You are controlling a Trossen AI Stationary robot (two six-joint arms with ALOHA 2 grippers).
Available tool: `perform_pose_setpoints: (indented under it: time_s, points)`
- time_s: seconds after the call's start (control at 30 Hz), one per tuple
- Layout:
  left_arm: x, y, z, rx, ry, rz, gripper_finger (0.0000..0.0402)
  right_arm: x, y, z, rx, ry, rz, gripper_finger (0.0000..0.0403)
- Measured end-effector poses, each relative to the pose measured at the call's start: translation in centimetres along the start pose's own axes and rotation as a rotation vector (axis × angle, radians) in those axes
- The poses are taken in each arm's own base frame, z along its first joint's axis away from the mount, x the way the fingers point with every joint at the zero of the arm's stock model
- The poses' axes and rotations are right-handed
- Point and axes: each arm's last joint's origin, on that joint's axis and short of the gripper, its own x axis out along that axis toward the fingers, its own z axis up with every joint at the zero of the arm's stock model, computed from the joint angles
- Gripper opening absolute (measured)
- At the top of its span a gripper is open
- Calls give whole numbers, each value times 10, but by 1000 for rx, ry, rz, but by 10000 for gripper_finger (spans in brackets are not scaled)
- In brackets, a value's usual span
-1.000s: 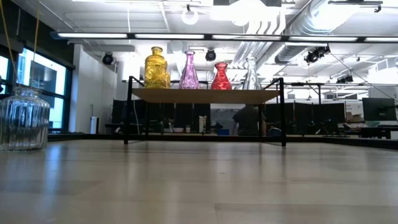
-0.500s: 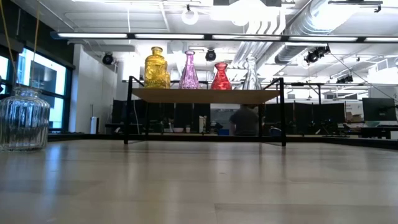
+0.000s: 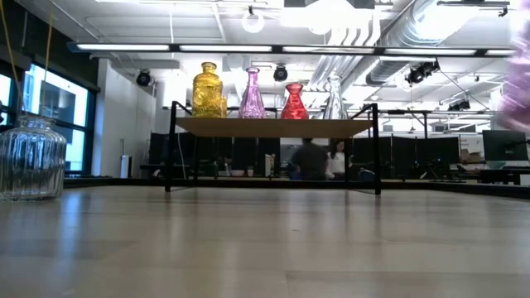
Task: Sort vases onto shelf
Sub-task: Put the purple vase on the shelf
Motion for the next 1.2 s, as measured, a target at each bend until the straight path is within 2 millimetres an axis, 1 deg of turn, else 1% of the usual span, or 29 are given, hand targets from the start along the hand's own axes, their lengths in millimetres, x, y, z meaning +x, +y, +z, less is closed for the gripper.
perform_pose_setpoints:
  time_s: [0.13,0.2,0.4,0.53,0.8,1.03,1.2]
  points:
    - [4,1,-1,-3,12,5,175,-21,2,22,-64,-68,79,1]
    - [6,2,-2,-4,18,7,175,-30,3,36,-99,-103,115,1]
    - [8,3,-3,-6,28,11,175,-47,-1,84,-220,-193,143,1]
    - [9,3,-4,-9,36,15,175,-54,-8,118,-305,-226,137,1]
    - [8,4,-5,-41,41,21,175,-70,-30,184,-434,-320,141,1]
    - [9,7,-11,-76,95,73,175,-72,-53,232,-538,-388,120,0]
    - [13,11,-15,-81,125,139,175,-75,-63,262,-602,-468,175,0]
